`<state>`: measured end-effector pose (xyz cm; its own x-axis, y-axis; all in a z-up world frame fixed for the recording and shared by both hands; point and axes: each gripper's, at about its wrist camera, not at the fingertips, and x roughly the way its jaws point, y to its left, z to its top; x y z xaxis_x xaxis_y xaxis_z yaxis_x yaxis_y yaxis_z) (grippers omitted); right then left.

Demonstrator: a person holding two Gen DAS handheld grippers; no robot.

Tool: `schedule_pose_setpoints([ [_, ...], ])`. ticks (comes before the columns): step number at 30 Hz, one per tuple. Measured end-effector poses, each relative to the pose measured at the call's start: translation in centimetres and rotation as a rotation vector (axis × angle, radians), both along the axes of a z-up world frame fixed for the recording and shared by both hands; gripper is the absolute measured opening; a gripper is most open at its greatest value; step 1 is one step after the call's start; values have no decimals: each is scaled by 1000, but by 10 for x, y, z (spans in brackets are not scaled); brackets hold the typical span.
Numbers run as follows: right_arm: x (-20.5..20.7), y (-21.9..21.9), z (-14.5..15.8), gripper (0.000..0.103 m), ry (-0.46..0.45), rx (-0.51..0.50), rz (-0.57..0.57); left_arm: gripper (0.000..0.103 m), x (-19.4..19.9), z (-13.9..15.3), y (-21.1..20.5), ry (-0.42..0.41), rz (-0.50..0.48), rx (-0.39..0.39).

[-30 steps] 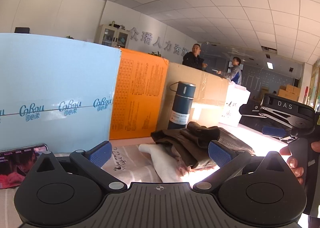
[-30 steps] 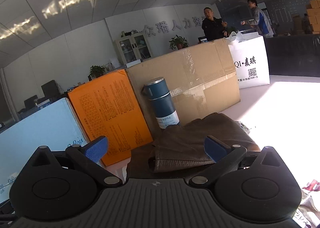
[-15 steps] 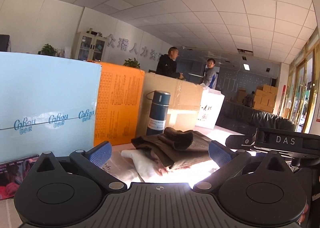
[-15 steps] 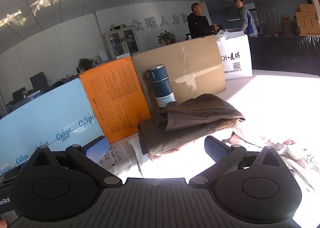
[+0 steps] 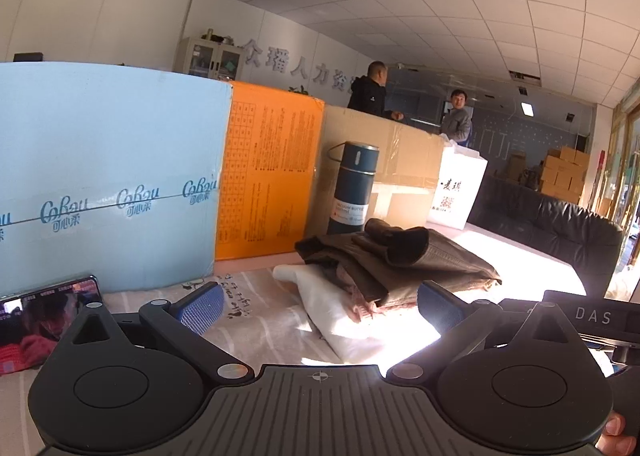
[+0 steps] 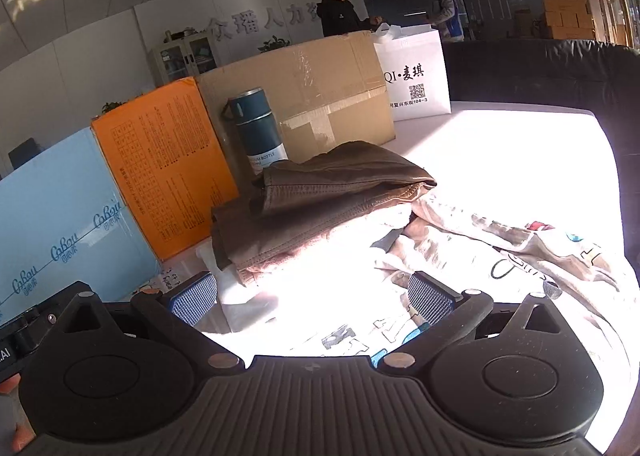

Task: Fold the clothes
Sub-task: 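Withdraw both open grippers back from the clothes stack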

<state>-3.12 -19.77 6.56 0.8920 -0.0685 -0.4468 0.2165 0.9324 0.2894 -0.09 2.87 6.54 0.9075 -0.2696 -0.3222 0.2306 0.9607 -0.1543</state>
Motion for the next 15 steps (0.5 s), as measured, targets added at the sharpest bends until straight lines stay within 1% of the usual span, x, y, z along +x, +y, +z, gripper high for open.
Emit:
schedule_pose_setpoints([
  [2, 6, -1, -7, 103, 11, -11, -38, 103, 4, -6, -3, 16, 29, 32],
  [5, 9, 1, -18, 103, -15, -29, -95, 103, 10, -15, -6, 33, 79, 78],
  [9, 16, 4, -29, 103, -31, -80, -154, 103, 12, -22, -7, 27, 109, 106],
  [11, 20, 4, -34, 103, -31, -94, -161, 103, 12, -24, -7, 26, 116, 112],
  [15, 32, 2, -47, 103, 18, -72, -120, 103, 14, -28, -7, 35, 124, 120],
])
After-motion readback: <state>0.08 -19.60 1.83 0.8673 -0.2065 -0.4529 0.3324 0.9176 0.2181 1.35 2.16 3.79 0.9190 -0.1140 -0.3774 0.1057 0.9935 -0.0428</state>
